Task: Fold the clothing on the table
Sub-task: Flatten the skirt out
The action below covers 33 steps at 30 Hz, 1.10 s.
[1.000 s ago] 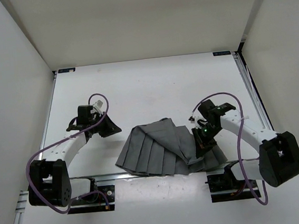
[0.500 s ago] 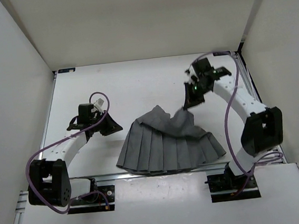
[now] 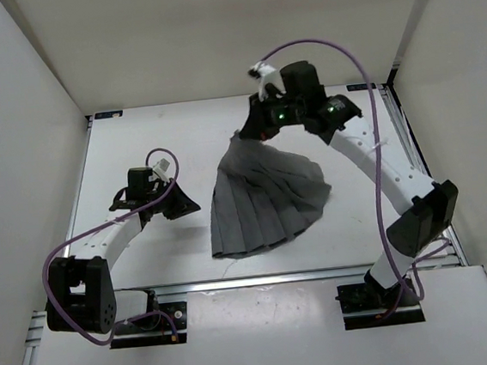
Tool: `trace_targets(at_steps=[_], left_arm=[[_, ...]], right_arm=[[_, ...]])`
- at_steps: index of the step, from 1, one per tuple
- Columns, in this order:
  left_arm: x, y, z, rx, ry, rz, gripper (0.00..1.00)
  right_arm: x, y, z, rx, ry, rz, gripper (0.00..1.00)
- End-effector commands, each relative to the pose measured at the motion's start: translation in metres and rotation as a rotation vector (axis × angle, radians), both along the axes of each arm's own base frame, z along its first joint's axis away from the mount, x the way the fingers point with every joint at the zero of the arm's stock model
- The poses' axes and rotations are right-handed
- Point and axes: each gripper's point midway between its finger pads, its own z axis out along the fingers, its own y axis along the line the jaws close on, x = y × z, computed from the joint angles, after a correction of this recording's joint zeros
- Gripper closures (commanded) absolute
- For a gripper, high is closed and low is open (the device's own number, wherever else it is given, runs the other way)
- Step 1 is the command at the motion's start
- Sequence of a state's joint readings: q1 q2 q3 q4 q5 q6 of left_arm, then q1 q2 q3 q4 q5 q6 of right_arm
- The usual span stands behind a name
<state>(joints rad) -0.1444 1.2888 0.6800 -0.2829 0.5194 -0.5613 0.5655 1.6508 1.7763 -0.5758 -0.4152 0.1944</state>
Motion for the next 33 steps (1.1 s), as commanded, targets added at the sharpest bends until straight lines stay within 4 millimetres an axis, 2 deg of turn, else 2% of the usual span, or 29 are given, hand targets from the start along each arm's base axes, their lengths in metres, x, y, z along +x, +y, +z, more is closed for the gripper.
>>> trace_targets(at_steps=[1,2,3,4,6,9,11,12,14,15,17,21,23,26,27,28,32,33], left_arm=[[0.004,0.0,0.004,-0.015,-0.029,-0.015,0.86],[0.005,0.0,0.004,-0.017,-0.028,-0.012,0.87],[0.003,0.002,0.002,-0.015,-0.023,-0.008,0.86],[0.005,0.001,0.004,-0.017,-0.03,-0.007,0.87],[0.004,0.002,0.003,-0.018,-0.031,-0.005,0.86],[0.002,0.004,0.0,-0.011,-0.025,0.0,0.86],[-0.001,0.006,-0.002,-0.011,-0.022,-0.004,0.86],[-0.002,0.009,-0.006,-0.006,-0.015,0.012,0.86],[0.0,0.009,-0.004,-0.011,-0.017,0.016,0.86],[-0.001,0.009,-0.006,-0.007,-0.013,0.01,0.86],[-0.002,0.004,-0.006,-0.009,-0.009,0.001,0.86],[-0.001,-0.001,0.001,-0.046,-0.013,-0.011,0.84],[0.002,-0.013,0.016,-0.12,-0.053,-0.049,0.78],[0.015,-0.032,0.05,-0.22,-0.155,-0.11,0.74],[0.022,-0.049,0.06,-0.227,-0.189,-0.181,0.7],[0.028,-0.053,0.065,-0.221,-0.219,-0.204,0.68],[0.049,-0.068,0.046,-0.161,-0.217,-0.281,0.54],[0.055,-0.07,0.041,-0.167,-0.205,-0.309,0.46]], right_arm=[[-0.091,0.026,0.079,0.134,-0.293,0.337,1.0],[-0.103,0.023,0.079,0.132,-0.297,0.342,1.0],[-0.106,0.014,0.089,0.141,-0.324,0.315,1.0],[-0.11,0.007,0.075,0.132,-0.258,0.29,1.0],[-0.096,-0.028,0.053,0.117,-0.151,0.194,1.0],[-0.088,-0.088,-0.027,0.021,0.13,-0.039,0.99],[-0.093,-0.134,-0.095,-0.12,0.316,-0.236,1.0],[-0.093,-0.154,-0.111,-0.154,0.365,-0.316,1.0],[-0.104,-0.187,-0.157,-0.223,0.52,-0.437,1.0],[-0.102,-0.201,-0.164,-0.215,0.556,-0.488,1.0],[-0.106,-0.207,-0.18,-0.204,0.615,-0.513,1.0],[-0.108,-0.213,-0.195,-0.284,0.632,-0.571,1.0],[-0.113,-0.22,-0.205,-0.343,0.666,-0.59,1.0],[-0.124,-0.226,-0.222,-0.436,0.715,-0.599,1.0],[-0.124,-0.226,-0.22,-0.437,0.713,-0.596,0.99],[-0.125,-0.223,-0.22,-0.434,0.717,-0.586,1.0],[-0.122,-0.22,-0.215,-0.388,0.706,-0.58,1.0],[-0.121,-0.219,-0.212,-0.371,0.709,-0.588,1.0]])
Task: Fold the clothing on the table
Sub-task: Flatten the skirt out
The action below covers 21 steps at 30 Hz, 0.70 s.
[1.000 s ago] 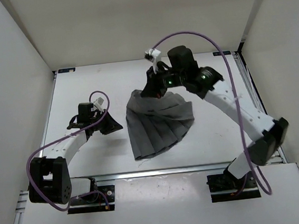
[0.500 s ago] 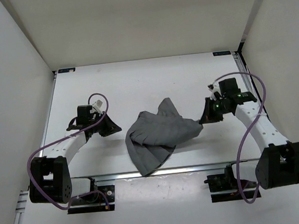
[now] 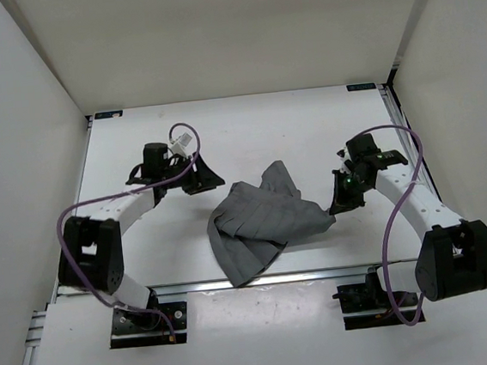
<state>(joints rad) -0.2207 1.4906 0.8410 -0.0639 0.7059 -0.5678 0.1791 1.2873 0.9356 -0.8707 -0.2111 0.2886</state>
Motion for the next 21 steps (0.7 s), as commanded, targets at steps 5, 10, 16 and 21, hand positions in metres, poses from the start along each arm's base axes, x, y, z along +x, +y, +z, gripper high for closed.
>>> trace_targets(at_steps=[5,10,16,21], left_arm=[[0.027,-0.02,-0.025,0.051,-0.052,-0.176,0.32],[0.039,-0.016,-0.058,0.191,-0.059,-0.133,0.33],[0.05,-0.022,-0.073,0.185,-0.053,-0.124,0.34],[0.048,-0.03,-0.083,0.122,-0.014,-0.134,0.34]], right_arm=[[-0.004,-0.002,0.013,0.003,-0.002,-0.022,1.0],[-0.01,-0.003,0.012,0.005,0.024,-0.037,1.0],[-0.014,-0.001,0.009,0.0,0.058,-0.039,1.0],[-0.015,0.0,0.007,-0.007,0.072,-0.033,1.0]])
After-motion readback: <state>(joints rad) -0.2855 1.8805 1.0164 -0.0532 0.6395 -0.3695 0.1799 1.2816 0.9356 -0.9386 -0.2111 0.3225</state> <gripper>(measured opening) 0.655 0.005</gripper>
